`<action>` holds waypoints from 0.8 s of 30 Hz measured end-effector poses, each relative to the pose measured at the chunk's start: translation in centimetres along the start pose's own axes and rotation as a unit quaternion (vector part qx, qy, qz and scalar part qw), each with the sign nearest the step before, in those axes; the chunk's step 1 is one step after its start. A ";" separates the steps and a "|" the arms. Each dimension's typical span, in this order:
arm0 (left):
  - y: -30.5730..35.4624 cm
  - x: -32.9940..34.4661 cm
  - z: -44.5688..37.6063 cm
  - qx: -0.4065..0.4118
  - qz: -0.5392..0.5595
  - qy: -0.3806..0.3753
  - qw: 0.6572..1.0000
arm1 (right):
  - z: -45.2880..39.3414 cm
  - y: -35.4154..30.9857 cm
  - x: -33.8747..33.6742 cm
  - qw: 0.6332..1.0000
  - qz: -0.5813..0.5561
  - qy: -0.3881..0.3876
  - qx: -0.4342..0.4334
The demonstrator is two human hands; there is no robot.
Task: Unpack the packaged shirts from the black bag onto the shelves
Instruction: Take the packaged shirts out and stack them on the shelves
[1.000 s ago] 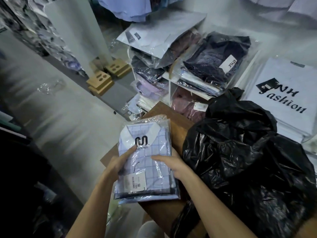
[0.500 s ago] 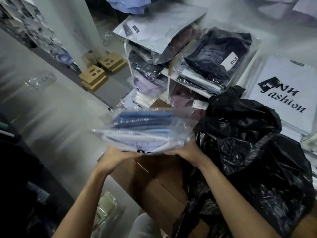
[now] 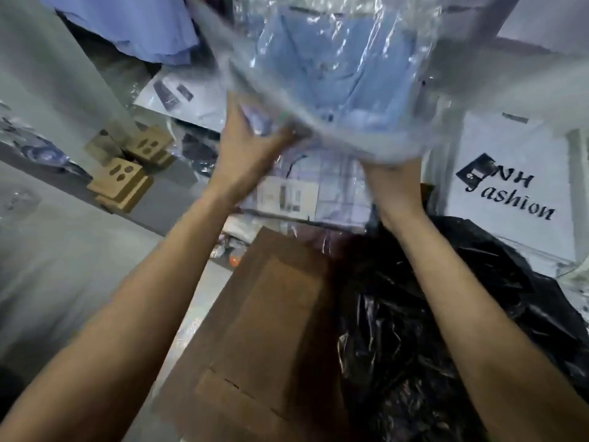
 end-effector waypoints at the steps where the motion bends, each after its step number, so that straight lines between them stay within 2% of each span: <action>1: 2.2 1.2 -2.8 0.038 0.010 -0.001 0.999 | -2.3 -0.1 -0.3 0.998 -0.040 0.022 0.034; 2: 5.3 3.0 -5.9 0.080 0.023 -0.021 0.996 | -4.9 -1.4 -1.3 0.997 -0.034 0.061 0.044; 4: 6.8 6.1 -10.8 0.075 0.019 -0.065 0.995 | -9.5 -1.6 -1.9 0.992 -0.040 0.074 0.098; 6: 3.5 9.3 -15.3 0.026 -0.002 -0.103 0.994 | -12.7 2.4 -2.5 0.979 -0.041 0.076 0.186; 8: -0.5 12.1 -17.4 -0.046 -0.066 -0.148 0.986 | -13.7 6.6 -2.0 0.959 -0.042 0.058 0.276; 10: -5.6 14.3 -18.7 -0.078 -0.127 -0.177 0.973 | -13.6 9.6 -1.2 0.941 -0.038 0.051 0.334; 14: -10.5 14.1 -19.7 -0.072 -0.133 -0.172 0.973 | -13.8 10.5 -1.0 0.944 -0.012 0.040 0.328; 18: -9.5 13.3 -19.9 -0.080 -0.096 -0.167 0.978 | -14.3 10.2 -1.1 0.945 -0.013 -0.001 0.327; 21: -7.5 14.0 -19.1 -0.060 -0.063 -0.164 0.983 | -14.4 10.9 -3.1 0.945 -0.048 0.055 0.318; 24: -5.9 15.0 -18.6 -0.016 -0.081 -0.159 0.984 | -14.4 11.0 -5.1 0.951 -0.043 0.093 0.292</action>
Point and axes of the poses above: each hand's wrist, its own z-axis away from the middle knuckle, its own x-axis out of the palm, y = z × x, the point moved 8 cm from there along -z, towards the middle knuckle, and after that the axes turned 2 degrees about z, right-handed, at the moved point
